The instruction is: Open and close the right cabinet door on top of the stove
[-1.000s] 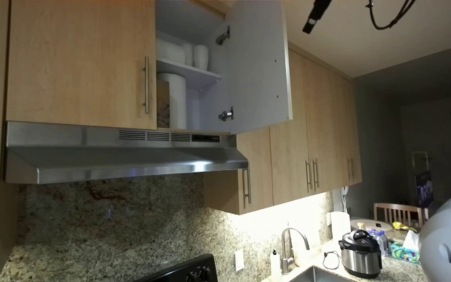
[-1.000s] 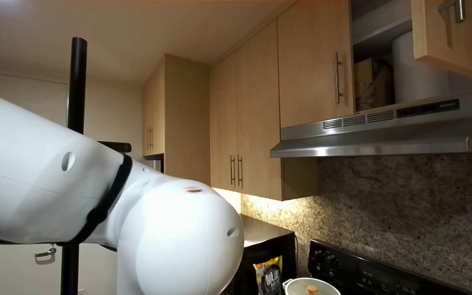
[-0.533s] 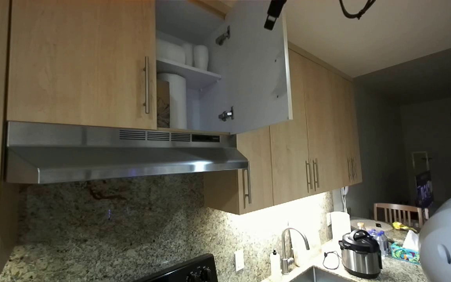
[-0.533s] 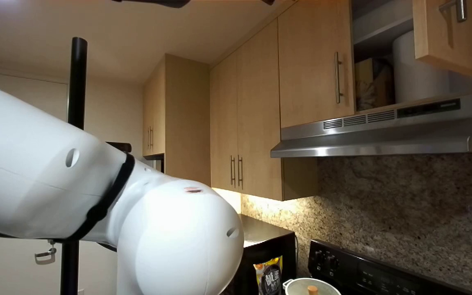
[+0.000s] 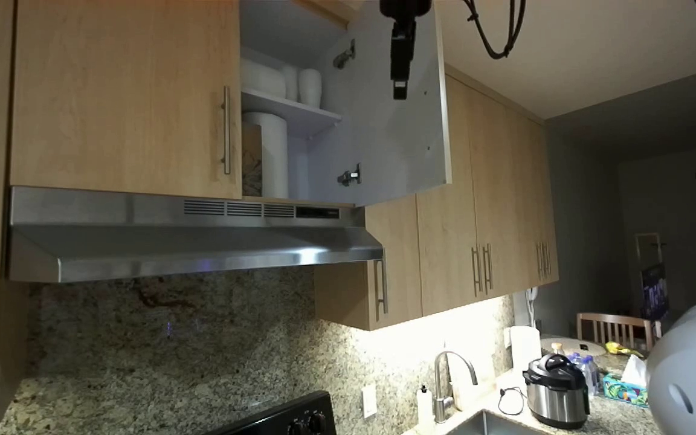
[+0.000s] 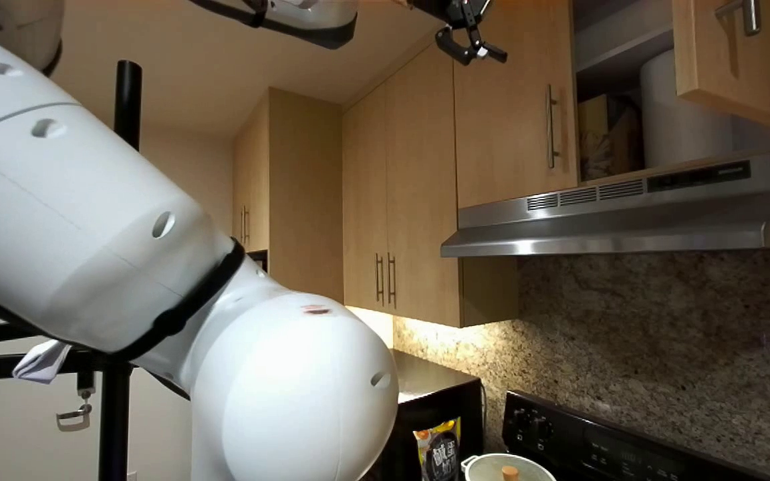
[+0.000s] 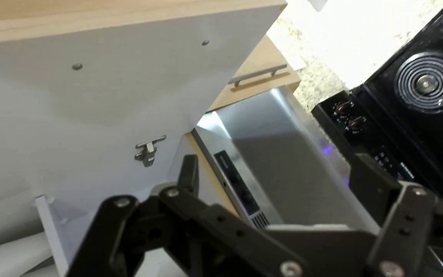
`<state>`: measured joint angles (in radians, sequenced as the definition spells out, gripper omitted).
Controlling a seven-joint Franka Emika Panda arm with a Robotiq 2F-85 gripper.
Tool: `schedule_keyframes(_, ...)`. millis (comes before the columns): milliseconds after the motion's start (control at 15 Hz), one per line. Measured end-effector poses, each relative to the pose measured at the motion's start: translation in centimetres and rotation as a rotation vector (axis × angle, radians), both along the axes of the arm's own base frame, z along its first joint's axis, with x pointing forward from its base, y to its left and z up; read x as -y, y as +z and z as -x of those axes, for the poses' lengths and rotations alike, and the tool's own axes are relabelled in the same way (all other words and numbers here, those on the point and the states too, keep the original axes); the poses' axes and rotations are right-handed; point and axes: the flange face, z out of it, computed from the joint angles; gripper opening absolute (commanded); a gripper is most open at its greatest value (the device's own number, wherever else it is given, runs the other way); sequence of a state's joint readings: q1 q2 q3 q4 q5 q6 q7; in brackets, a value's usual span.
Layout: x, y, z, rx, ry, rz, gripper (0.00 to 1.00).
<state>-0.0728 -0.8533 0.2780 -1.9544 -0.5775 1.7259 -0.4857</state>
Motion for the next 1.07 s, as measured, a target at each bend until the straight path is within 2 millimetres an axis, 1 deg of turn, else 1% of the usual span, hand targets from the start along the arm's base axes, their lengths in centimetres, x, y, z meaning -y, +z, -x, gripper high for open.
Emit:
schedule_keyframes(267, 0.2, -0.7, -0.7, -0.134, -0.09, 0.008, 1.0)
schedule_keyframes(533, -0.2, -1.1, -1.6, -0.223, -0.092, -0.002, 1.0)
schedule_keyframes(600, 0.6, -0.8, -2.4, -0.217, -0.09, -0.007, 1.0)
schedule_keyframes(667, 2.4, -0.4, -4.0, -0.201, -0.097, -0.013, 1.0)
schedule_keyframes(800, 6.7, 0.3, -7.4, -0.157, -0.125, -0.008, 1.0)
schedule_keyframes(933, 11.2, 0.1, -11.0, -0.139, -0.16, -0.016, 1.0)
schedule_keyframes(1000, 12.6, -0.1, -12.5, -0.14, -0.172, -0.025, 1.0)
schedule_keyframes(1067, 13.5, -0.2, -13.8, -0.141, -0.18, -0.03, 1.0)
